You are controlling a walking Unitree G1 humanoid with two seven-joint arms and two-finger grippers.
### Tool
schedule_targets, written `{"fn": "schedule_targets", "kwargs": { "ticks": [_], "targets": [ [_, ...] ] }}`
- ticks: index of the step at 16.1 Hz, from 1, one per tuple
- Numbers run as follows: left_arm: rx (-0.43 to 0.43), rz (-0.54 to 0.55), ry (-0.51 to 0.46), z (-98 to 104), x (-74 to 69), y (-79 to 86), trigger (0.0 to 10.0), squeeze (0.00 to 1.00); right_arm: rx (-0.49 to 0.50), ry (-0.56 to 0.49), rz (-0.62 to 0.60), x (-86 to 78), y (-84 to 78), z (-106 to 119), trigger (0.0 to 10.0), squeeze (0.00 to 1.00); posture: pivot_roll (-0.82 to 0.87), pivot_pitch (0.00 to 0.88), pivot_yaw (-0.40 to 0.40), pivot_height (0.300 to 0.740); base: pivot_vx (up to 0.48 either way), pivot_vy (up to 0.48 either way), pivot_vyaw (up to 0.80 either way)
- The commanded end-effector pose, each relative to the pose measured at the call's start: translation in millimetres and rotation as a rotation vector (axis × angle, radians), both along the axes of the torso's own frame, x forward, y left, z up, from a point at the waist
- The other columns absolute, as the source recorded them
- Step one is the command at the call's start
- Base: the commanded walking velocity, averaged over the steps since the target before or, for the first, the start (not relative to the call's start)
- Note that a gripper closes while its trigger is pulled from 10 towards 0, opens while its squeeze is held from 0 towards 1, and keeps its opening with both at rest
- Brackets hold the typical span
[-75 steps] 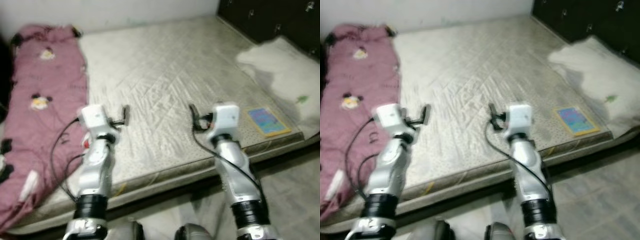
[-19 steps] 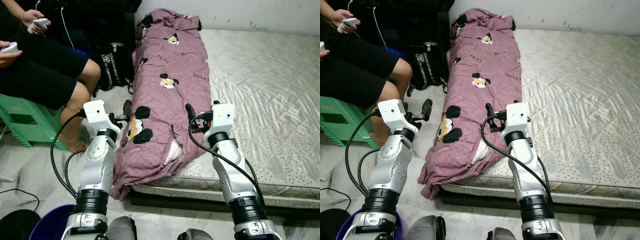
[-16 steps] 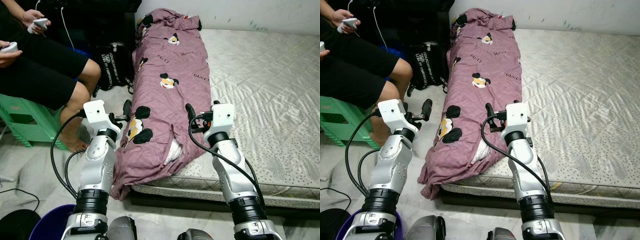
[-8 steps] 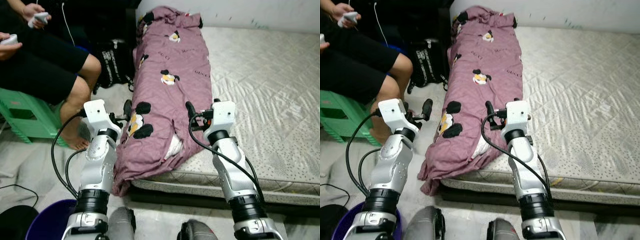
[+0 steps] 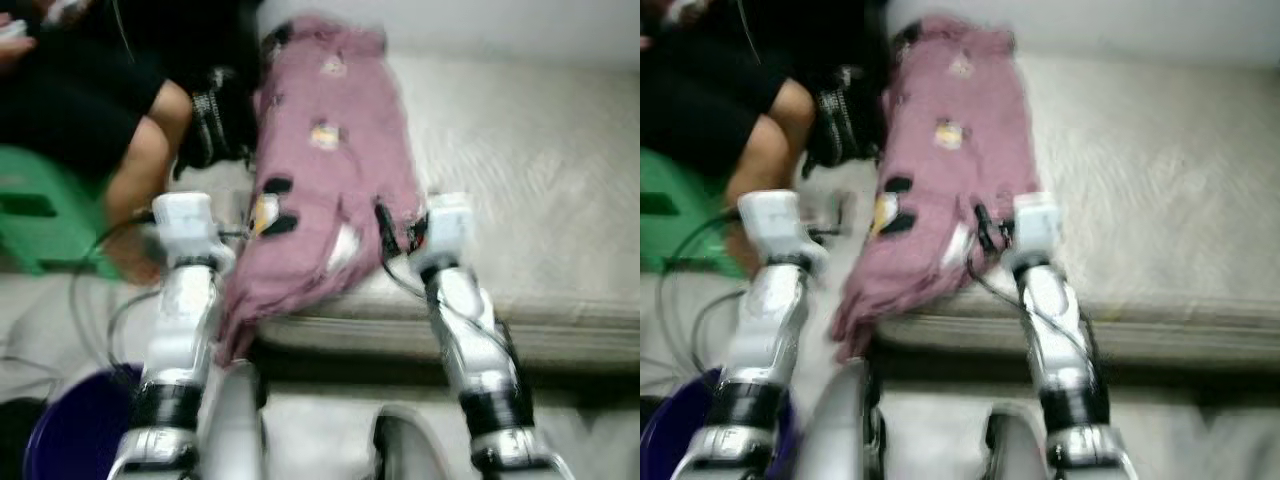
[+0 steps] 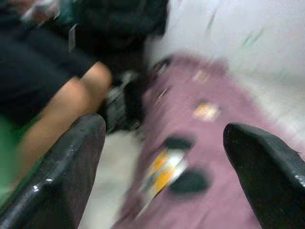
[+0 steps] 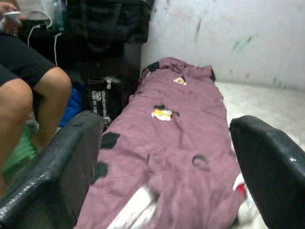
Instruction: Clean up the room
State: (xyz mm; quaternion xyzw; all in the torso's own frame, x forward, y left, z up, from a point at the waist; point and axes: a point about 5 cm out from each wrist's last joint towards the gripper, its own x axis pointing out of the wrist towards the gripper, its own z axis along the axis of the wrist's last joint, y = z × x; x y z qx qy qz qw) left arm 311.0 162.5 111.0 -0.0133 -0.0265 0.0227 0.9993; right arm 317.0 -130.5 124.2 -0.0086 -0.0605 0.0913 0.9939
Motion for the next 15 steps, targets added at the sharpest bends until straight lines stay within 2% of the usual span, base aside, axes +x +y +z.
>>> {"fn": "schedule_targets", "kwargs": {
  "ticks": [1, 3, 7, 11, 15],
  "targets": [
    [0.062, 0.005, -0.025, 7.2, 2.4, 1.9, 10.0, 0.00, 0.001, 0.006, 0.011, 0.4, 2.7, -0.8, 10.0, 0.00, -0.01, 0.037, -0.002, 0.623, 0.000, 0.000, 0.00],
    [0.081, 0.019, -0.013, 2.6, -1.4, 7.2, 10.0, 0.00, 0.001, 0.005, 0.015, 0.7, 2.6, -0.7, 10.0, 0.00, 0.00, 0.040, -0.005, 0.623, 0.000, 0.000, 0.00],
    [0.064, 0.018, -0.012, 1.4, -1.7, 5.9, 10.0, 0.00, 0.002, 0.002, 0.020, 1.3, 2.8, -0.6, 10.0, 0.00, 0.00, 0.044, -0.005, 0.623, 0.000, 0.000, 0.00],
    [0.043, -0.011, -0.020, 2.3, -0.9, 3.2, 10.0, 0.00, 0.006, 0.001, 0.021, 1.3, 3.0, -0.2, 10.0, 0.00, 0.00, 0.047, -0.005, 0.575, 0.000, 0.000, 0.00],
    [0.034, -0.022, -0.024, 2.4, -1.3, 1.6, 10.0, 0.00, 0.005, 0.002, 0.029, 1.1, 3.2, -0.6, 10.0, 0.00, 0.00, 0.043, -0.007, 0.575, 0.363, 0.000, 0.00]
  ]
}}
